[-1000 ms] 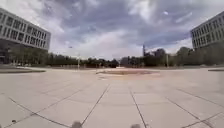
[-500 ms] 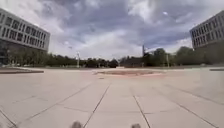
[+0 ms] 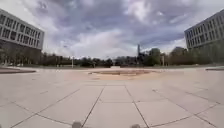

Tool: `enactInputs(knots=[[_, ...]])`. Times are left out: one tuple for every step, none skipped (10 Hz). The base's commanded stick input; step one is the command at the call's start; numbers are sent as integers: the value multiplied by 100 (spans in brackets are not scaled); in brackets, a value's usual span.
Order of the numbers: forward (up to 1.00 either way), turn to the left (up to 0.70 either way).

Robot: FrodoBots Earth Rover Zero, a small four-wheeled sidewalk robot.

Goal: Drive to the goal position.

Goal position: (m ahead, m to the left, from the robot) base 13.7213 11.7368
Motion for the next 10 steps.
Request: enactInputs(knots=[[70,0],[70,0],[70,0],[70,0],[70,0],[70,0],[70,0],[70,0],[70,0],[70,0]])
